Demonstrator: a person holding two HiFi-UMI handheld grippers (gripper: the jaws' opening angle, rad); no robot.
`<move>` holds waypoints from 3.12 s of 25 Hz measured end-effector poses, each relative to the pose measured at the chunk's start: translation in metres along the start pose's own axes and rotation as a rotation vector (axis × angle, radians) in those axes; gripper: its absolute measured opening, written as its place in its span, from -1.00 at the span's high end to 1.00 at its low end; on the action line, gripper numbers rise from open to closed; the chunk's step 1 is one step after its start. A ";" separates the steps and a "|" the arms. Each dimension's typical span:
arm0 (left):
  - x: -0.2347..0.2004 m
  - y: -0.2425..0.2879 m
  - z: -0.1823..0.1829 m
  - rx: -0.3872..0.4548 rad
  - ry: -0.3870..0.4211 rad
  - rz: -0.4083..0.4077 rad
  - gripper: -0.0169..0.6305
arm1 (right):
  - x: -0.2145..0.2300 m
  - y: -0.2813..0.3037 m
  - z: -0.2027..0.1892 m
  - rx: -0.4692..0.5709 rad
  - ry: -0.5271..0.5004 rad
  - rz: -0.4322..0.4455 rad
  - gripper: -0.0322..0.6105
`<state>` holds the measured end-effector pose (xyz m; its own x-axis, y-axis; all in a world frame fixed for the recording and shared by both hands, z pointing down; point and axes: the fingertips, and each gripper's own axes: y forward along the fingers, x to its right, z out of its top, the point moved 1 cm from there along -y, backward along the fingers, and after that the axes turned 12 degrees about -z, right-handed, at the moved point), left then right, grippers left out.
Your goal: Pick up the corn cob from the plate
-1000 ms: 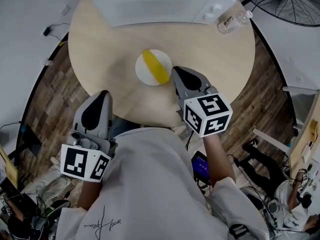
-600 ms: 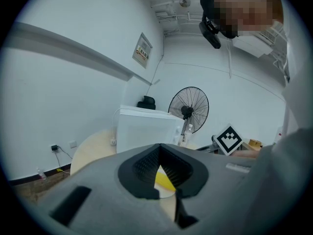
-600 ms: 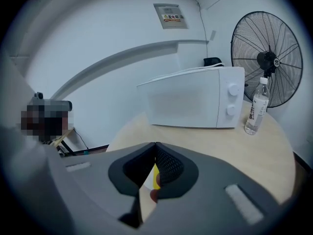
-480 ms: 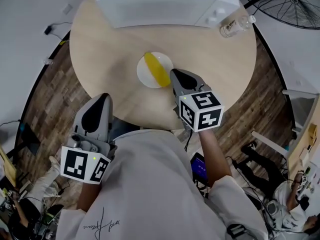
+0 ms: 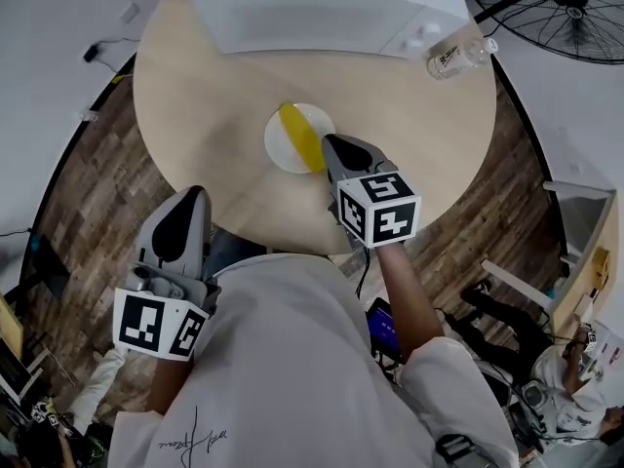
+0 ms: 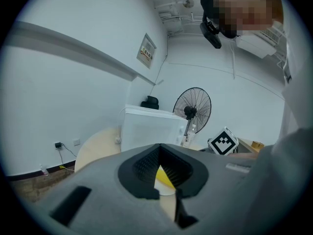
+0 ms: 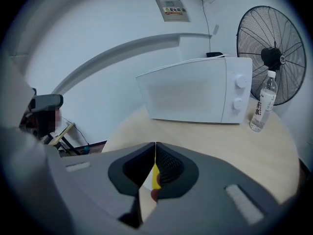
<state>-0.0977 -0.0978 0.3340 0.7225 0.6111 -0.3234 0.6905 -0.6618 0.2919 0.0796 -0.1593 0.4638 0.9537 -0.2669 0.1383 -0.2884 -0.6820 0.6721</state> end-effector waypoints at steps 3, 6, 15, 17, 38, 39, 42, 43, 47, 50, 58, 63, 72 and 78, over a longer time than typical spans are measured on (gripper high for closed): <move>0.000 0.001 -0.002 -0.005 -0.001 -0.004 0.98 | -0.001 0.006 -0.004 -0.016 -0.006 -0.003 0.84; 0.001 0.000 -0.002 -0.006 -0.001 -0.007 0.98 | -0.002 0.011 -0.010 -0.034 -0.008 -0.007 0.84; -0.006 -0.002 -0.003 -0.013 -0.011 0.004 0.98 | -0.004 0.030 -0.018 -0.073 -0.013 -0.007 0.79; -0.007 -0.003 -0.003 -0.013 -0.012 0.006 0.98 | -0.005 0.033 -0.020 -0.081 -0.015 -0.006 0.78; -0.018 -0.006 -0.006 -0.026 -0.031 0.004 0.98 | -0.011 0.070 -0.041 -0.180 -0.054 -0.021 0.45; -0.018 -0.006 -0.006 -0.026 -0.032 0.004 0.98 | -0.010 0.073 -0.043 -0.186 -0.057 -0.024 0.42; -0.020 -0.008 -0.006 -0.028 -0.035 0.007 0.98 | -0.010 0.079 -0.048 -0.209 -0.068 -0.030 0.35; -0.021 -0.008 -0.007 -0.028 -0.036 0.009 0.98 | -0.010 0.081 -0.049 -0.216 -0.073 -0.031 0.34; -0.026 -0.010 -0.008 -0.033 -0.042 0.016 0.98 | -0.012 0.086 -0.055 -0.239 -0.094 -0.028 0.27; -0.030 -0.011 -0.007 -0.033 -0.044 0.021 0.98 | -0.012 0.091 -0.057 -0.250 -0.124 -0.038 0.26; -0.038 -0.015 -0.008 -0.040 -0.052 0.024 0.98 | -0.012 0.099 -0.059 -0.262 -0.146 -0.059 0.19; -0.042 -0.015 -0.010 -0.040 -0.054 0.022 0.98 | -0.011 0.105 -0.067 -0.296 -0.160 -0.074 0.08; -0.050 -0.017 -0.010 -0.046 -0.064 0.022 0.98 | -0.013 0.118 -0.075 -0.334 -0.187 -0.090 0.06; -0.054 -0.015 -0.011 -0.051 -0.067 0.016 0.98 | -0.011 0.123 -0.077 -0.351 -0.210 -0.097 0.05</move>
<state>-0.1466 -0.1161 0.3566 0.7303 0.5695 -0.3773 0.6813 -0.6472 0.3419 0.0402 -0.1875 0.6010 0.9266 -0.3705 -0.0651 -0.1164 -0.4469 0.8870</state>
